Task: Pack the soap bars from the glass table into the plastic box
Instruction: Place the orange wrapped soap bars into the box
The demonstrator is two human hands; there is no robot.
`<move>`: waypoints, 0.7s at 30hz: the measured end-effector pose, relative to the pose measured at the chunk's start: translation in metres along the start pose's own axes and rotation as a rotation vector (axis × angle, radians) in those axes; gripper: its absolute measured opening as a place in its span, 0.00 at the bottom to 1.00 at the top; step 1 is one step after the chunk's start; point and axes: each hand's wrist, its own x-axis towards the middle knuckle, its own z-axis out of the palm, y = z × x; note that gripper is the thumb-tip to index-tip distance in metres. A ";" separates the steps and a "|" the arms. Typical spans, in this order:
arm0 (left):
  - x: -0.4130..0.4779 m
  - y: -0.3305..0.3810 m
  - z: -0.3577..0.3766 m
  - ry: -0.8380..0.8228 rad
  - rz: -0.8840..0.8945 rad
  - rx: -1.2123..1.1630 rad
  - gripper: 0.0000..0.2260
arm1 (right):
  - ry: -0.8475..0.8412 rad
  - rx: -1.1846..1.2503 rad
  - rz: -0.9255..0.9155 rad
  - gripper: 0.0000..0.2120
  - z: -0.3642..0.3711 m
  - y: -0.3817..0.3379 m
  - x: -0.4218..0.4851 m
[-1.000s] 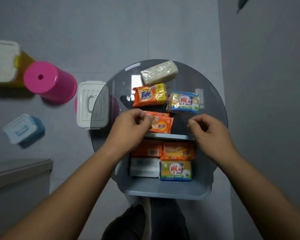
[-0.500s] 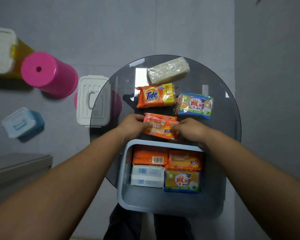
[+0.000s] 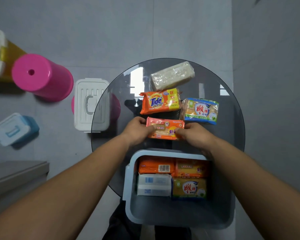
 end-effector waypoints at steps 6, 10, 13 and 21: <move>0.008 -0.002 0.003 -0.061 -0.007 0.070 0.14 | -0.010 0.059 0.011 0.09 0.006 -0.006 0.009; 0.003 -0.006 0.001 -0.060 -0.001 0.033 0.14 | 0.002 0.033 0.036 0.12 0.007 -0.007 0.006; -0.009 -0.006 -0.009 -0.038 0.039 -0.015 0.15 | 0.007 0.055 0.024 0.11 0.007 -0.008 -0.007; -0.065 0.030 -0.028 -0.032 0.295 -0.119 0.10 | 0.154 0.183 -0.315 0.09 -0.007 -0.021 -0.080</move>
